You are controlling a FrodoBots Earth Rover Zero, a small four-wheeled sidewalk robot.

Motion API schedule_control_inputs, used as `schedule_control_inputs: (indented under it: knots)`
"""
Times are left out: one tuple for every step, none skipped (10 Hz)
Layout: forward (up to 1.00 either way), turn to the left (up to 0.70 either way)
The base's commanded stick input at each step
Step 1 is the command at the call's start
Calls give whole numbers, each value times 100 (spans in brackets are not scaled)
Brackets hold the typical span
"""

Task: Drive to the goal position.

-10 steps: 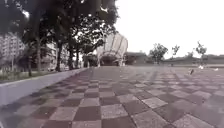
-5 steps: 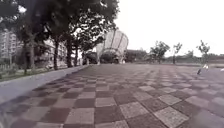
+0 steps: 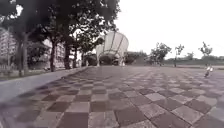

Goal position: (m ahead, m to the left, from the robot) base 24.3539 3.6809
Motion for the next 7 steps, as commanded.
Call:
schedule_control_inputs:
  knots:
    - [100, 0]
    - [100, 0]
    - [100, 0]
    - [100, 20]
    - [100, 35]
    - [100, 0]
    - [100, 0]
